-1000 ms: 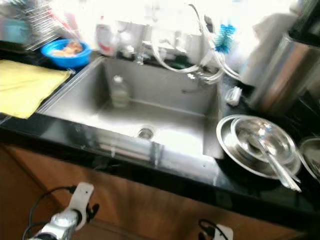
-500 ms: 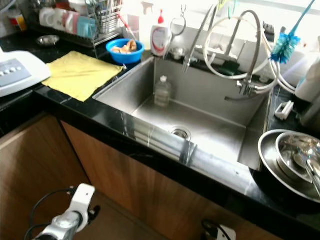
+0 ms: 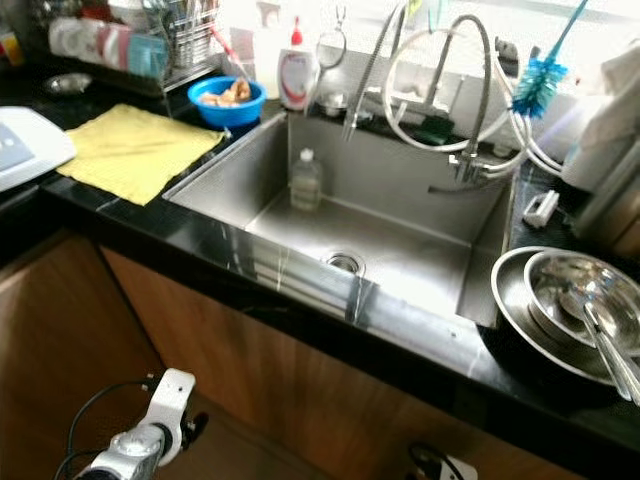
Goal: Kitchen organization
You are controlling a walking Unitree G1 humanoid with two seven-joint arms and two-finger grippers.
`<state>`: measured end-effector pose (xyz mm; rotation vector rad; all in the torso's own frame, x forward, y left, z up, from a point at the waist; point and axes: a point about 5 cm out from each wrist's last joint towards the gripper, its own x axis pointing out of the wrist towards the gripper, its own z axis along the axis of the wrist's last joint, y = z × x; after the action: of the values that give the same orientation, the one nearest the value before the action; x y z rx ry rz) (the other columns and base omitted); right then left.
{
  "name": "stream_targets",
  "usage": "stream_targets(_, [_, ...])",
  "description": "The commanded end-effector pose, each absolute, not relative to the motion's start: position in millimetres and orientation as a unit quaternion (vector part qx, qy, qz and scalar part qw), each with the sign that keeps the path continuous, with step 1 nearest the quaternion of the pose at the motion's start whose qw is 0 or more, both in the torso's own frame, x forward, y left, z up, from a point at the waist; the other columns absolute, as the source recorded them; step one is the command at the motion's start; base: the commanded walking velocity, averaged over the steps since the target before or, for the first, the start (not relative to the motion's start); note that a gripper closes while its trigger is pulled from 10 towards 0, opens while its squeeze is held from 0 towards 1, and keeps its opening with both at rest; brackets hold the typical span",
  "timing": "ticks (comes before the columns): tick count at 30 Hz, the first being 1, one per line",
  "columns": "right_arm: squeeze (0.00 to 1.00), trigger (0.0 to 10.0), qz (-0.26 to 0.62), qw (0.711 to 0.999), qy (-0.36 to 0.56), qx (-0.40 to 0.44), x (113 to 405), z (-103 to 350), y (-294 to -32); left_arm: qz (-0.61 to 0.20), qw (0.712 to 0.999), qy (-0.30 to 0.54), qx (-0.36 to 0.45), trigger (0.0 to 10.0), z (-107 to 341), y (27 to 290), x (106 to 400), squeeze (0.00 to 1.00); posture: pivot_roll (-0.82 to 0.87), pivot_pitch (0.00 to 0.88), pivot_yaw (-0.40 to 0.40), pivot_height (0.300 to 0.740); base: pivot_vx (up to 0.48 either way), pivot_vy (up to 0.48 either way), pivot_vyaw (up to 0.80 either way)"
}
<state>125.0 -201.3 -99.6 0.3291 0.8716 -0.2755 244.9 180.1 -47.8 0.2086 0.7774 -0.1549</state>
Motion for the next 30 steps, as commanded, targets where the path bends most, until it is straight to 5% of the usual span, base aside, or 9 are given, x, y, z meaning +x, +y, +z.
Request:
stream_targets(1, [0.00,10.0,-0.136,0.887,0.412,0.159,127.9,-98.2,-202.3,-0.070,0.917,0.380,0.098,10.0,-47.2,181.7,245.7,0.00,0.04,0.000,-0.071,0.740,0.000,0.480,0.00])
stream_targets(13, [0.00,10.0,-0.135,0.883,0.414,0.175,127.4,-99.0,-200.4,-0.067,0.919,0.377,0.098,10.0,-45.7,183.1,247.6,0.00,0.04,0.000,-0.071,0.740,0.000,0.480,-0.21])
stream_targets(30, [0.00,10.0,-0.134,0.885,0.414,0.164,127.8,-98.7,-201.2,-0.081,0.922,0.364,0.104,10.0,-42.6,178.3,252.0,0.00,0.05,0.000,-0.070,0.740,0.000,0.000,-0.35])
